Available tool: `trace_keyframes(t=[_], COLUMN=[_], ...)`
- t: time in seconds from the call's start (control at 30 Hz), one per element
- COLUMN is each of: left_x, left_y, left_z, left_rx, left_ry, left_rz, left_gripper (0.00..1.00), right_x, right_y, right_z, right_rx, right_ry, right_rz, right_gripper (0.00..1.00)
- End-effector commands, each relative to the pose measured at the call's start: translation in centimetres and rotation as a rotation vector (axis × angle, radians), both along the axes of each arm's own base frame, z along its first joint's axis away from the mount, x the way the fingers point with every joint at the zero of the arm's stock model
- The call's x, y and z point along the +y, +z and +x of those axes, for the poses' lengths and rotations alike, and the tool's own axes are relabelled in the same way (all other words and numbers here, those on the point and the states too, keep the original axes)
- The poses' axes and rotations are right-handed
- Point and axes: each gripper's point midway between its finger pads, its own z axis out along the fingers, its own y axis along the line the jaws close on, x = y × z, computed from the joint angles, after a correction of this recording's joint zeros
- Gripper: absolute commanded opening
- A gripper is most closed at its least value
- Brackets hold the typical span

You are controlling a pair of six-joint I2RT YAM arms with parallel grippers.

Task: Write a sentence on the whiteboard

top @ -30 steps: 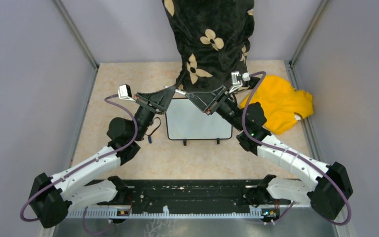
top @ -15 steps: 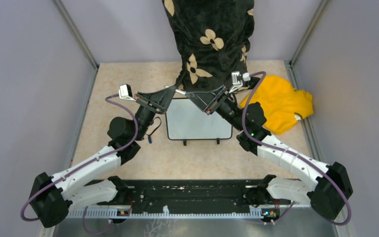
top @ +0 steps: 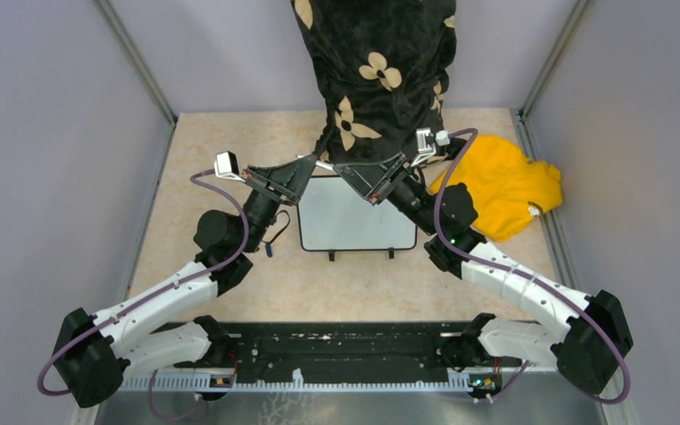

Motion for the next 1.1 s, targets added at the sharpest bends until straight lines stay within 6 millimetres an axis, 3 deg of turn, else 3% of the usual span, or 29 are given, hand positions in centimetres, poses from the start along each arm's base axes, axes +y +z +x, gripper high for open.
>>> trace_keyframes(t=[0.0,0.23,0.27,0.43,0.63,0.9,1.07], left_x=[-0.5,-0.6,-0.6,-0.1,2.4,6.3,7.7], left_y=[-0.7,-1.0,-1.1,-2.1,-4.6,-9.0,-10.8], left_z=[-0.2,-0.2,-0.2,-0.2,0.0,1.5,3.2], left_rx=[0.006,0.009,0.008,0.014,0.023,-0.081,-0.138], left_ry=[-0.020,-0.017,-0.017,0.015,0.164,0.419,0.480], left_rz=[0.011,0.017,0.021,0.058,0.243,1.006,1.385], left_gripper=[0.00,0.00,0.04,0.60,0.96,0.99,0.99], right_x=[-0.7,-0.8,-0.9,-1.6,-4.0,-9.4,-9.7], right_y=[2.4,2.5,2.4,2.1,-0.5,-4.6,-4.8], right_z=[-0.1,-0.3,-0.4,-0.6,-0.7,0.2,0.4], right_rx=[-0.051,-0.058,-0.056,-0.068,-0.057,-0.074,-0.129], right_ry=[-0.014,-0.015,-0.018,-0.053,-0.181,-0.427,-0.544], right_rz=[0.063,0.057,0.053,0.001,-0.209,-0.632,-0.786], right_gripper=[0.17,0.00,0.00,0.00,0.00,0.00,0.00])
